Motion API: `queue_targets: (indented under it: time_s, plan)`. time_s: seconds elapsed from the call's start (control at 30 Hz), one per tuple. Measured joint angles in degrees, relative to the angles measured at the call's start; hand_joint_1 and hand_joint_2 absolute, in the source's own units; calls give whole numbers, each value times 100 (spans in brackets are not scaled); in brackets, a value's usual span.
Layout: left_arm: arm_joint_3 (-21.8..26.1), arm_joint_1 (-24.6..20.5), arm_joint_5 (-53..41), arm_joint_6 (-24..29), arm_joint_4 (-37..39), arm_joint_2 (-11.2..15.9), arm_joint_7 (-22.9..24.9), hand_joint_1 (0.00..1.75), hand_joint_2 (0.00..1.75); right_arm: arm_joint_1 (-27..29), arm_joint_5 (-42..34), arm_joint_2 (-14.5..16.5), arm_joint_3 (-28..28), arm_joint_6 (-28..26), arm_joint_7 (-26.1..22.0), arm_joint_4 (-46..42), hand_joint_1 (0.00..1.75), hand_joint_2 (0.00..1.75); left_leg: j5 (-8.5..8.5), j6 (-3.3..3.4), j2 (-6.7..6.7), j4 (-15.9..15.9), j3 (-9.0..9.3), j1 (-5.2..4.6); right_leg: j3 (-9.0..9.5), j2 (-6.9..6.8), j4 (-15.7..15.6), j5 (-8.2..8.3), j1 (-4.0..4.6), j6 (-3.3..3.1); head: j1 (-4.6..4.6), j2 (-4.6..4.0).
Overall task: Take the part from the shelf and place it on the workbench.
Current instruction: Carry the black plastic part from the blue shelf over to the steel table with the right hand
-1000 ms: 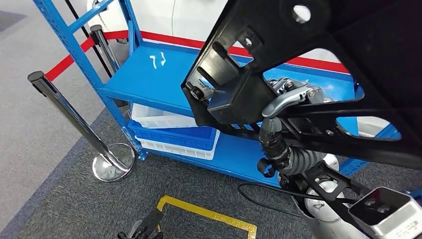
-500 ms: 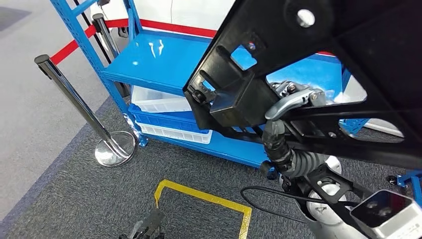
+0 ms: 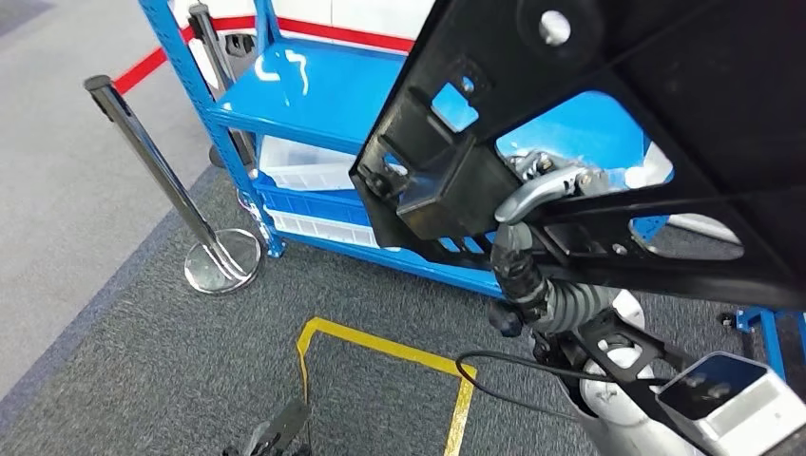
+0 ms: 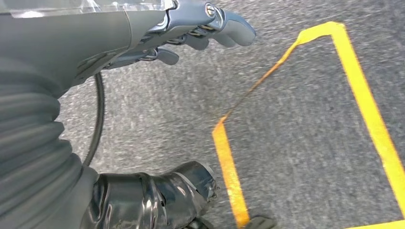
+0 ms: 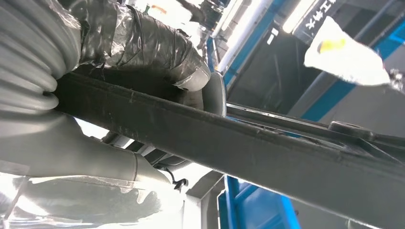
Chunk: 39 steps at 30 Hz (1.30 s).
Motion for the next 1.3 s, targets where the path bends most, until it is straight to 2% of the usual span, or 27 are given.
queue_targets:
  time_s: [0.07, 0.1, 0.13, 0.17, 0.2, 0.23, 0.27, 0.3, 0.37, 0.4, 0.5, 0.57, 0.63, 0.67, 0.7, 0.73, 0.8, 0.83, 0.9, 0.97, 1.03, 1.07, 1.13, 1.2, 1.23, 1.27, 1.3]
  plan:
    - [0, 3, -3, 1, 0, -2, 23, 0, 175, 2, 14, -5, 0, 0, 7, 10, 175, 175, 172, 64, 23, -99, -88, 23, -102, 8, 298, -427, 27, 12, 23, 0]
    - [0, 7, -7, 2, 0, -3, 43, 0, 175, 1, 30, -5, 0, 0, 15, 15, 175, 175, 237, 95, 18, -111, -161, 13, -171, 11, 617, -702, 42, 10, 36, 0]
    - [0, 15, -10, 6, 0, -4, 66, 0, 175, 2, 49, -6, 0, 0, 28, 22, 175, 175, 298, 110, 14, -107, -239, 3, -232, 13, 969, -887, 52, 7, 42, 0]
    - [0, 27, -12, 10, 0, -4, 86, 0, 175, 4, 68, -7, 0, 0, 41, 29, 175, 175, 355, 110, 2, -95, -321, -7, -262, 14, 1257, -918, 59, 6, 47, 0]
    - [0, 38, -15, 15, 0, -4, 106, 0, 175, 5, 87, -8, 0, 0, 55, 39, 175, 175, 413, 106, -15, -77, -412, -15, -239, 16, 1447, -841, 65, 1, 50, -1]
    - [0, 44, -19, 18, 0, -4, 116, 0, 175, 6, 101, -9, 0, 0, 62, 48, 175, 175, 461, 97, -40, -50, -499, -19, -122, 21, 1417, -670, 72, -10, 50, -1]
    - [0, 47, -22, 19, 0, -4, 124, 0, 175, 6, 110, -10, 0, 1, 67, 56, 175, 175, 503, 83, -74, -18, -582, -22, 94, 40, 1201, -517, 79, -29, 51, -1]
    - [0, 46, -25, 20, -1, -8, 132, 0, 175, 5, 117, -11, 0, 2, 70, 61, 175, 175, 537, 66, -110, 18, -658, -21, 365, 109, 851, -506, 83, -64, 49, -1]
    - [0, 41, -27, 26, -2, -15, 154, 0, 175, 2, 125, -11, 0, 4, 79, 64, 175, 175, 591, 17, -182, 92, -771, -22, 835, 257, 160, -687, 89, -117, 47, 0]
    - [0, 40, -28, 32, -2, -19, 165, 0, 175, 0, 127, -12, 0, 4, 83, 65, 175, 175, 620, -16, -221, 112, -805, -14, 942, 295, -25, -798, 97, -134, 48, 0]
    - [0, 52, -32, 43, -1, -9, 185, 0, 175, -6, 131, -13, 0, 5, 87, 68, 175, 175, 655, -126, -310, 155, -867, -11, 981, 156, -152, -770, 69, -175, 53, 0]
    - [0, 56, -33, 44, -1, -1, 194, 0, 175, -12, 132, -11, 0, 7, 87, 69, 175, 175, 415, -218, -221, 493, -1025, 10, 971, 41, -195, -716, 25, -224, 14, -1]
    - [0, 58, -34, 43, -1, -3, 204, 0, 175, -10, 132, -11, 0, 9, 87, 73, 175, 175, 36, -325, -118, 1167, -1303, 67, 943, -64, -197, -695, 23, -245, -24, 0]
    - [0, 62, -34, 40, -1, -3, 215, 0, 175, -7, 132, -11, 0, 11, 88, 77, 175, 175, -84, -369, -93, 1476, -1420, 99, 929, -118, -195, -689, 21, -240, -22, 0]
    - [0, 68, -34, 38, 0, -3, 226, 0, 175, -4, 132, -11, 0, 13, 88, 83, 175, 175, -107, -406, -74, 1632, -1462, 128, 918, -170, -192, -683, 16, -233, -25, 0]
    - [0, 72, -34, 37, 0, -3, 237, 0, 175, -2, 132, -11, 0, 15, 88, 89, 175, 175, -22, -439, -50, 1572, -1393, 155, 910, -226, -189, -678, 7, -220, -26, 0]
    - [0, 72, -34, 35, -1, -4, 246, 0, 175, -3, 132, -11, 0, 16, 88, 95, 175, 175, 311, -476, 82, 882, -981, 187, 914, -331, -183, -679, -11, -183, -26, 0]
    - [0, 65, -35, 35, -1, -4, 247, 0, 175, -4, 132, -11, 0, 17, 87, 95, 175, 175, 419, -462, 179, 498, -755, 167, 916, -380, -187, -681, -9, -153, -28, 0]
    - [0, 52, -37, 36, -2, -5, 252, 0, 175, -11, 132, -11, 1, 26, 89, 98, 175, 175, 477, -359, 316, 99, -554, 108, 929, -459, -206, -675, 11, -91, -25, 0]
    - [0, 59, -38, 37, -2, -2, 270, 0, 175, -15, 132, -11, 2, 39, 91, 101, 175, 175, 477, -222, 261, 73, -577, 69, 951, -549, -232, -666, 32, -29, -15, 0]
    - [0, 78, -38, 37, -2, 3, 290, 0, 175, -16, 132, -13, 2, 56, 92, 102, 175, 175, 494, -111, 157, 22, -570, 87, 934, -497, -166, -746, 24, 24, 4, 0]
    - [0, 79, -38, 37, -2, 4, 293, 0, 175, -17, 132, -14, 2, 63, 91, 103, 175, 175, 510, -55, 107, -4, -559, 97, 862, -388, -1, -860, 16, 31, 18, 0]
    - [0, 71, -40, 37, -2, 2, 294, 0, 175, -7, 132, -18, 2, 70, 90, 106, 175, 175, 522, 18, -1, -18, -555, 96, 531, -118, 685, -1200, 31, 7, 50, 0]
    - [0, 73, -40, 36, -2, -1, 295, 0, 175, 10, 132, -28, 2, 69, 92, 112, 175, 175, 517, 49, -141, -2, -558, 71, 161, -8, 1373, -1394, 63, -18, 60, 0]
    - [0, 79, -39, 35, -2, -1, 295, 0, 175, 17, 132, -32, 2, 68, 94, 114, 175, 175, 511, 56, -219, 12, -557, 60, 90, 8, 1446, -1329, 74, -31, 59, 0]
    - [0, 83, -39, 35, -2, -1, 295, 0, 175, 18, 132, -35, 2, 68, 94, 115, 175, 175, 502, 58, -302, 32, -555, 52, 116, 23, 1307, -1161, 82, -49, 59, 0]
    - [0, 85, -40, 35, -2, -1, 295, 0, 175, 18, 132, -35, 2, 68, 93, 115, 175, 175, 486, 53, -385, 61, -555, 48, 234, 66, 975, -919, 84, -71, 59, 0]
